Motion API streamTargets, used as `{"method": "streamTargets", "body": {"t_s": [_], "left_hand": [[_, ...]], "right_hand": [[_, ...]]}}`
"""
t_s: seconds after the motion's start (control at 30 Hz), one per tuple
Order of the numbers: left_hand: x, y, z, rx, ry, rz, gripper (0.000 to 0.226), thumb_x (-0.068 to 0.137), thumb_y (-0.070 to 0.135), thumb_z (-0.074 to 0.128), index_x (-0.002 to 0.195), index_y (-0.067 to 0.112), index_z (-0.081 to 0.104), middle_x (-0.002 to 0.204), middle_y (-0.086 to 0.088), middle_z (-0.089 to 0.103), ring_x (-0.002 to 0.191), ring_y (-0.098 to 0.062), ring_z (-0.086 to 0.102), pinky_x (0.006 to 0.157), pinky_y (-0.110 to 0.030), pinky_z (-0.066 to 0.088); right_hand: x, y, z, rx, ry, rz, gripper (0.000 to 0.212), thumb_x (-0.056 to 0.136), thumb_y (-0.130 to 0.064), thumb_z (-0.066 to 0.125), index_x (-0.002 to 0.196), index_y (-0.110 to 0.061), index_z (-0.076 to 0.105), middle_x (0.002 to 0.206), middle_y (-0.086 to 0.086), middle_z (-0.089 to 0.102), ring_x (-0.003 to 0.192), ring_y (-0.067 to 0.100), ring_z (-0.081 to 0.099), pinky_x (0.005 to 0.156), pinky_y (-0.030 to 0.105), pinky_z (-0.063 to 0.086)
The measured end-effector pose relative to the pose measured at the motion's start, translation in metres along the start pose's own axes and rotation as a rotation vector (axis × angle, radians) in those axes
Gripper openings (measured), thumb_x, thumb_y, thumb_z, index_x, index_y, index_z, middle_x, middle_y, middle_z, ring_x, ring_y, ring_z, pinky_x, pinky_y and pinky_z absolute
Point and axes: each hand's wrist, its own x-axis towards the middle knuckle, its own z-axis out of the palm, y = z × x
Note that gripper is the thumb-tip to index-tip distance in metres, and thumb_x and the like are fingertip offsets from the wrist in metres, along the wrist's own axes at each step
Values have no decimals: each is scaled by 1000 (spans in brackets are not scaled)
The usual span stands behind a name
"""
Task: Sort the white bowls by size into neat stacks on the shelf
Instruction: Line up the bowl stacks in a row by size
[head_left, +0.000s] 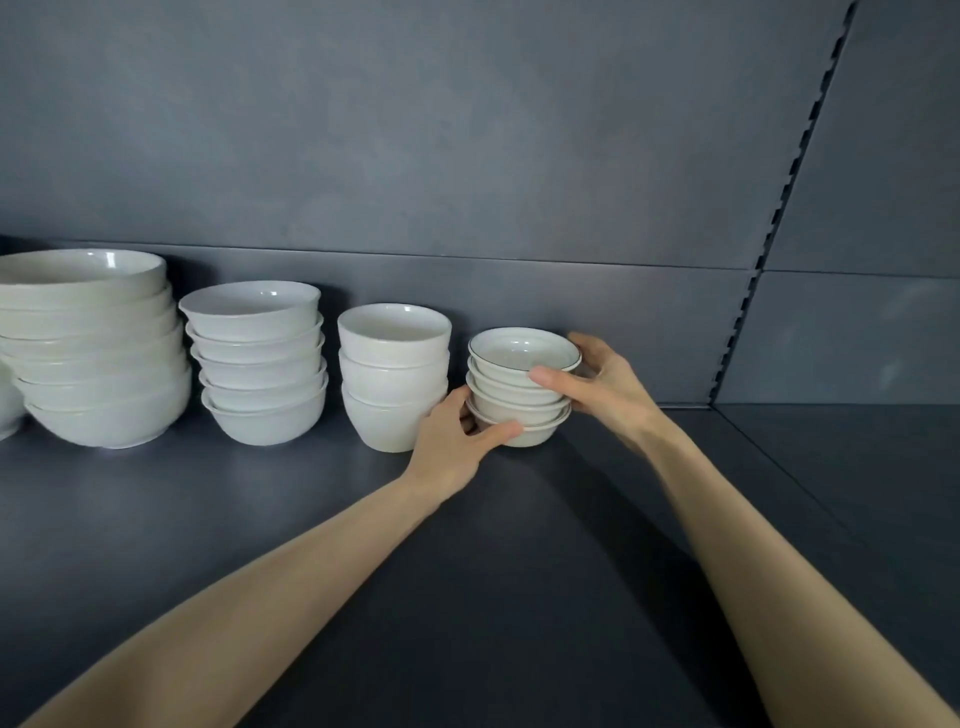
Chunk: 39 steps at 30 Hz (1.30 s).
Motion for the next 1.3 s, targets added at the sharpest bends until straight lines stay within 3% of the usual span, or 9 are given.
{"method": "streamTargets", "body": {"t_s": [0.17, 0.33, 0.53, 0.8, 1.1, 1.3], "left_hand": [[0, 1, 0, -27, -8, 2, 55, 80, 18, 76, 130, 12, 53, 122, 3, 63, 111, -8, 60, 84, -7, 49], [-2, 4, -1, -39, -23, 8, 49, 81, 17, 74, 125, 16, 54, 117, 7, 64, 107, -3, 60, 81, -8, 49], [-3, 6, 0, -78, -37, 8, 43, 82, 12, 73, 120, 21, 54, 112, 13, 65, 104, 1, 61, 79, -8, 48], [-1, 2, -1, -91, -45, 4, 43, 82, 13, 73, 120, 22, 55, 115, 9, 66, 108, -4, 62, 88, -17, 50], [0, 2, -2, -27, -42, -19, 50, 81, 19, 75, 126, 13, 56, 118, 5, 67, 110, -7, 62, 96, -25, 50], [-5, 7, -1, 136, 0, -20, 46, 81, 29, 75, 121, 13, 59, 112, 2, 68, 104, -14, 64, 94, -29, 51]], "right_hand": [[3, 4, 1, 18, 23, -25, 65, 72, -24, 82, 126, -18, 46, 111, -13, 61, 106, 11, 61, 95, 36, 52], [1, 6, 3, 8, 27, -59, 59, 76, -23, 79, 123, -23, 44, 106, -19, 58, 94, -3, 58, 77, 14, 50], [1, 8, 4, -15, 41, -67, 71, 74, -31, 80, 134, -19, 43, 113, -17, 58, 108, 9, 59, 92, 26, 48], [0, 9, 5, -17, 27, -71, 80, 75, -33, 79, 141, -15, 38, 113, -18, 58, 110, 8, 58, 94, 25, 47], [1, 9, 4, -41, -3, -62, 80, 75, -36, 79, 140, -19, 37, 111, -23, 56, 111, 7, 57, 97, 27, 46], [0, 3, 0, -93, -27, -28, 75, 69, -45, 81, 130, -23, 44, 116, -14, 61, 111, 10, 59, 97, 35, 50]]}}
